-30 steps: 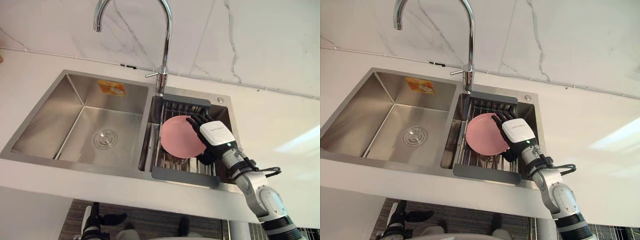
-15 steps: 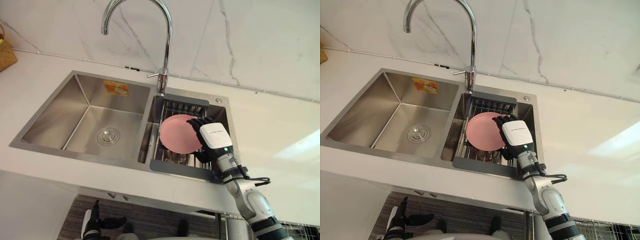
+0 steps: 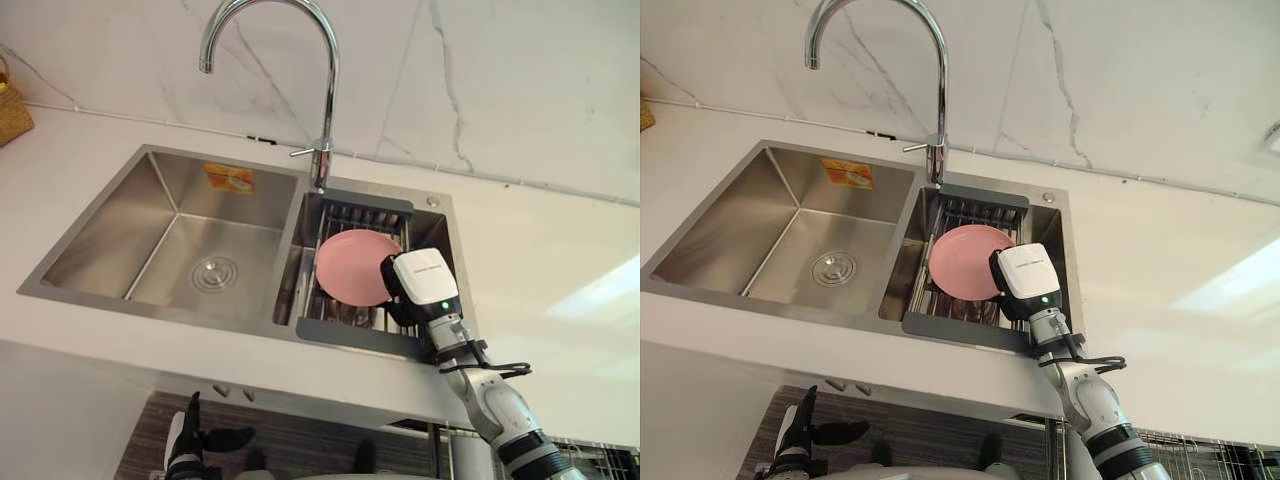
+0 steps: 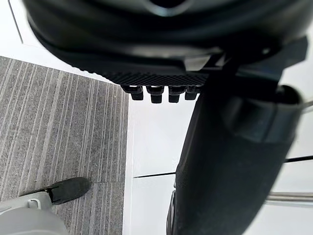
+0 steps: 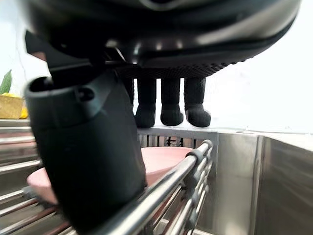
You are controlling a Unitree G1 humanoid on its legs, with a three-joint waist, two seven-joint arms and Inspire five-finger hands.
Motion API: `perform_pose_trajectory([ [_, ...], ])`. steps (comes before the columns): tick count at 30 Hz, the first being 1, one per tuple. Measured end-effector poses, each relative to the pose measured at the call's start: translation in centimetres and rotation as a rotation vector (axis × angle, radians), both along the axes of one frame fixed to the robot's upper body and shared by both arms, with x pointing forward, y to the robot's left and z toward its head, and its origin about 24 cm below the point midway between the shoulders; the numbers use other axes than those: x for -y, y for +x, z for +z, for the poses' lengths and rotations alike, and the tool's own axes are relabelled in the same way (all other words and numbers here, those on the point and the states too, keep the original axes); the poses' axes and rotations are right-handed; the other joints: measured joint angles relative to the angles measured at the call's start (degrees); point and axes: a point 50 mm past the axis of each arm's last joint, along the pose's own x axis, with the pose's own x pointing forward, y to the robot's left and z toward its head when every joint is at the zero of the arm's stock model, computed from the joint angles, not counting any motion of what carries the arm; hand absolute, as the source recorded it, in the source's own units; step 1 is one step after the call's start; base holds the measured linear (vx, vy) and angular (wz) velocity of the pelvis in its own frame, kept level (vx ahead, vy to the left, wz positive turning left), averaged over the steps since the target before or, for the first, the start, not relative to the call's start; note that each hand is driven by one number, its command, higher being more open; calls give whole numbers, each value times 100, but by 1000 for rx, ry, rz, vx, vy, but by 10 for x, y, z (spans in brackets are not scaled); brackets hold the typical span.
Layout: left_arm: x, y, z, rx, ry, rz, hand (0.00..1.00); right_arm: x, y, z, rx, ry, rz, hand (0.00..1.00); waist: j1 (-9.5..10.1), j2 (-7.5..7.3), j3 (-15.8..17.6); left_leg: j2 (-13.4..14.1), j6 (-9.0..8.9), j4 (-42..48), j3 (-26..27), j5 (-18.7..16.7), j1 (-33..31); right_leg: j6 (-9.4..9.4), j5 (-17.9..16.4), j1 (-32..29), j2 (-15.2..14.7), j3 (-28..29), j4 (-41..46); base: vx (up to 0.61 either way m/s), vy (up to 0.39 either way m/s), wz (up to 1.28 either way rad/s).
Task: Walk over to the sink, pick up the cup, carry it to the dishwasher, place the cup inside the dishwasher, then close the dishwasher door
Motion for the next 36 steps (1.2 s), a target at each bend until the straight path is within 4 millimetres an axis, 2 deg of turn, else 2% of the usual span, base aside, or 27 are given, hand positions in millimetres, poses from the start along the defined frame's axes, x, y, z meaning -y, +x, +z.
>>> perform_pose_trajectory([
  [3, 2, 0, 1, 13, 3, -11, 100, 6, 12, 12, 42, 37, -35, 0, 43, 141, 82, 2, 0, -7, 0, 12, -4, 2, 1, -9, 8, -7, -1, 10, -1, 0],
  [6, 2, -7, 0, 3, 11, -7, 100, 8, 12, 12, 36, 77, -42, 0, 55, 267, 43, 13, 21, -8, -3, 60, -7, -30, 31, -35, 31, -19, 1, 64, -3, 0],
  [11, 5, 0, 6, 47, 16, -29, 100, 18, 14, 18, 30, 236, -84, 0, 63, 272, 39, -10, 25, -5, -14, 62, 3, -13, 40, -23, 11, -27, 1, 34, 1, 1],
  [13, 7, 1, 7, 62, 16, -33, 100, 26, 16, 27, 68, 354, -121, 0, 61, 272, 39, -22, 27, 6, -18, 60, 35, -9, 42, 17, -3, -25, 0, -15, -1, 1],
  [21, 13, -13, 2, 39, 1, -14, 100, 44, 14, 53, 220, 576, -182, 0, -41, 301, 25, 11, 22, 25, -18, 58, 65, -13, 38, 48, 5, -11, -3, -53, -17, -1],
  [22, 14, -15, 2, 37, -1, -10, 100, 48, 14, 56, 241, 607, -200, 100, -45, 313, 18, 16, 18, 23, -17, 58, 67, -13, 38, 49, 7, -9, -3, 0, 0, 0],
  [27, 16, -17, 1, 39, 8, -5, 100, 63, 11, 59, 273, 664, -259, 100, -50, 331, 7, 15, 20, 5, -16, 62, 96, -13, 38, 70, 8, -12, -2, 0, 0, 0],
  [30, 17, -16, 2, 47, 8, -7, 100, 63, 11, 59, 255, 662, -250, 100, -79, 330, 6, 6, 20, -20, -14, 61, 111, -8, 35, 78, 9, -13, -2, 0, 0, 0],
  [36, 18, -18, 2, 52, 10, 5, 100, 63, -3, 82, 292, 654, -151, 100, -84, 322, 0, 8, 19, -110, -2, 57, 247, 16, 17, 172, 9, -9, -1, 0, 0, 0],
])
